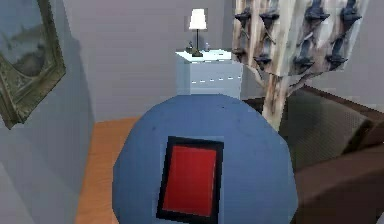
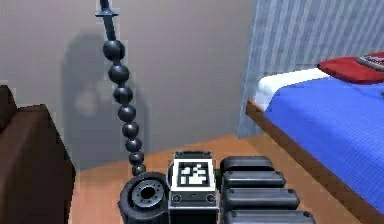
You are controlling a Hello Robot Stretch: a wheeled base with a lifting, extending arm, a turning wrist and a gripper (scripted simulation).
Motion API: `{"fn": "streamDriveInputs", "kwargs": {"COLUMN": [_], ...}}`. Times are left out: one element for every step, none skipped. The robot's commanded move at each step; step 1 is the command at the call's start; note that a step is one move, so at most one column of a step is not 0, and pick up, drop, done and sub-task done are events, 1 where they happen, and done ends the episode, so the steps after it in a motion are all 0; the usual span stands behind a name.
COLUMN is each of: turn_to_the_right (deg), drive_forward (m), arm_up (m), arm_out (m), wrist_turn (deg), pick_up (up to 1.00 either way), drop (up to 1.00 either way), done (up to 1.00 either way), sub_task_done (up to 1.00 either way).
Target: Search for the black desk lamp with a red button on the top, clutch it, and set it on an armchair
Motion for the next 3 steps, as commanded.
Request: {"fn": "streamDriveInputs", "kwargs": {"turn_to_the_right": [0.0,45.0,45.0], "drive_forward": [0.75,0.0,0.0], "arm_up": [0.0,0.0,0.0], "arm_out": [0.0,0.0,0.0], "wrist_turn": [0.0,0.0,0.0], "pick_up": [0.0,0.0,0.0], "drop": [0.0,0.0,0.0], "done": [0.0,0.0,0.0], "sub_task_done": [0.0,0.0,0.0]}}
